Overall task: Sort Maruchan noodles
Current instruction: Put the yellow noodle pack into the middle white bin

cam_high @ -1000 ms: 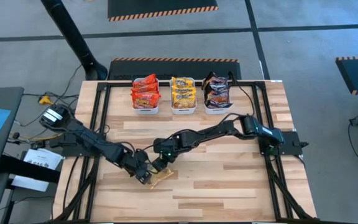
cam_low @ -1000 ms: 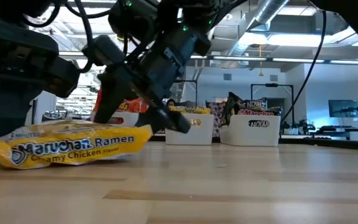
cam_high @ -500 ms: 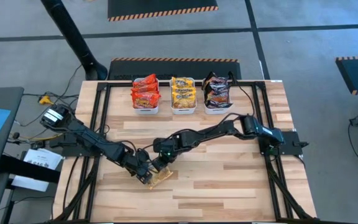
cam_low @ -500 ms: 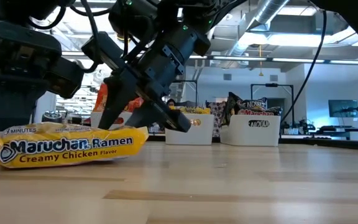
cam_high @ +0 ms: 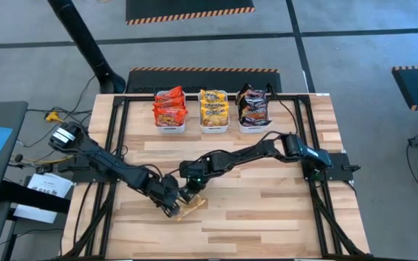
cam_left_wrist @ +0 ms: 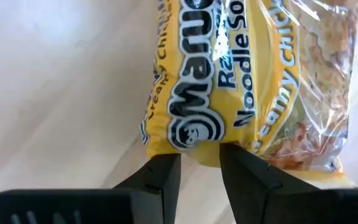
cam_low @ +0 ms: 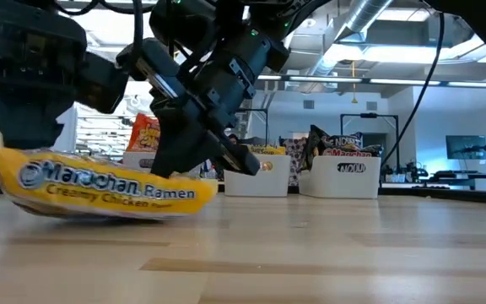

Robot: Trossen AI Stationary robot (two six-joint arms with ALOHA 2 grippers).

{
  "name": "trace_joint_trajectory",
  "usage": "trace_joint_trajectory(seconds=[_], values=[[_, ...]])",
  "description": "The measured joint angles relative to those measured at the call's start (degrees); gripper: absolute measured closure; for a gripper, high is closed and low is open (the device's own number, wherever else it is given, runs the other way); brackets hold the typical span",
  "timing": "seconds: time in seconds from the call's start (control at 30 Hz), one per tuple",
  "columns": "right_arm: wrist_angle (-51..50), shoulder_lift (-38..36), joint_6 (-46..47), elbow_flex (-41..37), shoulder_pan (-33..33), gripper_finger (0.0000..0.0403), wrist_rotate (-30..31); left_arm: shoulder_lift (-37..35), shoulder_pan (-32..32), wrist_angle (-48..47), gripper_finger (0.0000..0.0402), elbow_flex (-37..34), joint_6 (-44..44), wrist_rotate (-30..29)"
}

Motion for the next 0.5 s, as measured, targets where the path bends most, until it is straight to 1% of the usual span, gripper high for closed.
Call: trace_joint_trajectory(seconds=[0.13, 0.3, 0.5], values=[[-4.5, -1.7, -3.1, -0.1, 0.01, 0.0398, 0.69, -0.07, 0.08, -5.59, 0.0297, 3.09, 1.65, -0.58], [-11.26, -4.9, -6.55, -0.13, 0.05, 0.0399, 5.53, -0.18, 0.06, -11.29, 0.0297, 6.42, 3.88, -0.41], [-18.07, -10.55, -10.17, -0.11, -0.36, 0.0399, 11.08, -0.42, 0.92, -18.12, 0.0297, 10.02, 6.3, -3.9]])
